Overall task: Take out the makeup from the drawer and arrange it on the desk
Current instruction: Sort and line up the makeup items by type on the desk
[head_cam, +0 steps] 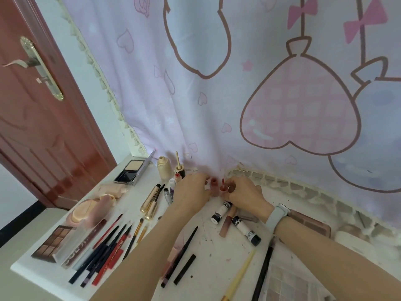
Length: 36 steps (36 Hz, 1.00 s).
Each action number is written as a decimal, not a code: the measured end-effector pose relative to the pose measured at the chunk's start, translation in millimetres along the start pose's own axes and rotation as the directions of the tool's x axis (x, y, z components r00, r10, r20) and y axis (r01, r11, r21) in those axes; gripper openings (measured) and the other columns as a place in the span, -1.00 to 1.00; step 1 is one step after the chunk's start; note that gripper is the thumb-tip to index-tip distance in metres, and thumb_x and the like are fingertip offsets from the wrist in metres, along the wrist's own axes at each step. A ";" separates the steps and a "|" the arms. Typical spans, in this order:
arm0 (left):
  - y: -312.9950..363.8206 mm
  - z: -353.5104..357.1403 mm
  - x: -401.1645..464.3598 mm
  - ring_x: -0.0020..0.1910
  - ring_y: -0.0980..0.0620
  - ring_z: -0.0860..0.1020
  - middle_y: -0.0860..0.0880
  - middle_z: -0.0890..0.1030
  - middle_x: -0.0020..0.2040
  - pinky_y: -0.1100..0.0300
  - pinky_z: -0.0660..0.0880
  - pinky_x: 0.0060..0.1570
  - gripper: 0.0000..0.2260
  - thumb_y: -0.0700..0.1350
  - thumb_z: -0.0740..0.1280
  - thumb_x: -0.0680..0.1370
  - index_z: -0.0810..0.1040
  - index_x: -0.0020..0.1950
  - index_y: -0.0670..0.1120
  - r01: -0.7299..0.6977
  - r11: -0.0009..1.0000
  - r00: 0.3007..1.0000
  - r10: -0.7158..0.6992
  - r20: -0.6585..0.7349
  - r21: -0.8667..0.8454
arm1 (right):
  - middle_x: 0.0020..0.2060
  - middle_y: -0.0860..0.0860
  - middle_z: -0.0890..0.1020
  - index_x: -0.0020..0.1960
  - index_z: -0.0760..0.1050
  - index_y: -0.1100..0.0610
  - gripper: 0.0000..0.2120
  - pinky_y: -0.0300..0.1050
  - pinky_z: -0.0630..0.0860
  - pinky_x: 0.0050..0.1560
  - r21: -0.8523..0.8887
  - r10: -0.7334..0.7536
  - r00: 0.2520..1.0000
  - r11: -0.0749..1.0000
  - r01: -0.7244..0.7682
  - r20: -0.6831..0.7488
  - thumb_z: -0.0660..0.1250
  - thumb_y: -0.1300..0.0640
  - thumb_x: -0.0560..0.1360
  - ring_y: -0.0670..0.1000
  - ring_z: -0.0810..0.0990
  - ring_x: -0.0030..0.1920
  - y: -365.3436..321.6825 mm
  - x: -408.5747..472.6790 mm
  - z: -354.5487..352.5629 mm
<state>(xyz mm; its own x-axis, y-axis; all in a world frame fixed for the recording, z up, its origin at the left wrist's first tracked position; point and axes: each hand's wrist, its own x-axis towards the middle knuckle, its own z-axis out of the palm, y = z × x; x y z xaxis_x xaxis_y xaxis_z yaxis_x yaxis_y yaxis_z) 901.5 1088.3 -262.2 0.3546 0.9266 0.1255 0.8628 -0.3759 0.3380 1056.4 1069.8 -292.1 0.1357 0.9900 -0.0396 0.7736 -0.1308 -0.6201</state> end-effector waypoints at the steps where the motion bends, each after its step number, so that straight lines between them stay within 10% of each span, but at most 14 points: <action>1: -2.0 -0.8 -1.8 0.22 0.01 0.47 0.04 0.57 0.19 0.12 0.42 0.11 -0.65 -0.09 0.30 0.52 0.46 0.31 -0.02 0.006 1.000 1.000 -0.006 -0.017 0.001 | -0.24 -0.18 0.48 -0.13 0.48 -0.14 -0.96 0.03 0.30 0.13 -0.004 0.003 1.000 1.000 -0.003 -0.001 0.31 -0.03 0.42 0.03 0.47 0.08 -0.8 -1.0 -0.3; 13: -27.5 -36.6 -61.4 -0.16 0.10 0.55 0.16 0.62 -0.09 0.15 0.51 -0.13 -0.81 -0.03 0.34 0.51 0.58 0.11 0.05 0.045 0.970 0.967 -0.102 -0.233 -0.237 | -0.09 -0.14 0.51 0.22 0.42 -0.05 -0.60 0.02 0.29 0.15 -0.006 0.007 0.995 1.000 -0.008 -0.097 0.27 -0.17 0.44 -0.04 0.44 0.04 1.0 -22.4 -10.6; 19: -55.1 -38.8 -84.1 -0.24 0.32 0.48 0.31 0.52 -0.24 0.42 0.35 -0.28 -0.85 -0.03 0.34 0.52 0.60 0.07 0.04 0.110 0.949 0.945 -0.192 -0.265 -0.294 | -0.18 -0.13 0.49 0.05 0.47 0.02 -0.84 -0.18 0.36 -0.08 -0.032 -0.334 0.848 0.935 0.353 -0.411 0.30 0.14 0.48 -0.19 0.36 -0.19 -5.8 -49.9 -4.4; 23: -63.9 -36.2 -91.6 -0.24 0.31 0.47 0.24 0.54 -0.18 0.37 0.35 -0.29 -0.82 -0.01 0.31 0.53 0.60 0.10 0.03 0.163 0.943 0.943 -0.235 -0.236 -0.289 | -0.18 0.03 0.60 -0.07 0.57 0.17 -0.90 -0.24 0.38 -0.13 -0.386 -0.663 0.691 0.741 0.550 -0.289 0.34 0.28 0.44 0.03 0.52 -0.16 -28.1 -50.9 8.3; 29: -68.9 -35.4 -99.3 -0.20 0.22 0.46 0.13 0.61 -0.02 0.32 0.34 -0.20 -0.78 -0.02 0.28 0.55 0.58 0.16 -0.01 0.189 0.939 0.947 -0.251 -0.199 -0.287 | 0.06 0.02 0.52 0.18 0.46 0.11 -0.74 0.04 0.43 0.08 -0.580 -0.613 0.784 0.604 0.546 0.099 0.12 0.23 0.54 0.06 0.42 0.08 -56.9 -31.0 40.8; 36: -77.4 -32.9 -111.2 -0.25 0.32 0.43 0.12 0.62 0.00 0.52 0.28 -0.31 -0.81 -0.06 0.26 0.56 0.60 0.11 -0.01 0.175 0.942 0.948 -0.239 -0.209 -0.285 | -0.35 -0.10 0.50 -0.28 0.44 0.02 -0.73 -0.11 0.43 -0.31 -0.235 -0.433 0.883 0.853 0.466 0.179 0.17 -0.03 0.57 -0.06 0.46 -0.31 -69.6 -22.9 51.1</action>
<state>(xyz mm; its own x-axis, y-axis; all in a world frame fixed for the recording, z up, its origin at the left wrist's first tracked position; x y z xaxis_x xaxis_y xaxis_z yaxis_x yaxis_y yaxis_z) 783.5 1014.8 -271.6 0.0549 0.9709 0.2330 0.7724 -0.1892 0.6064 967.9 1059.0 -288.0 -0.3261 0.9407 0.0931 0.8684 0.3371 -0.3637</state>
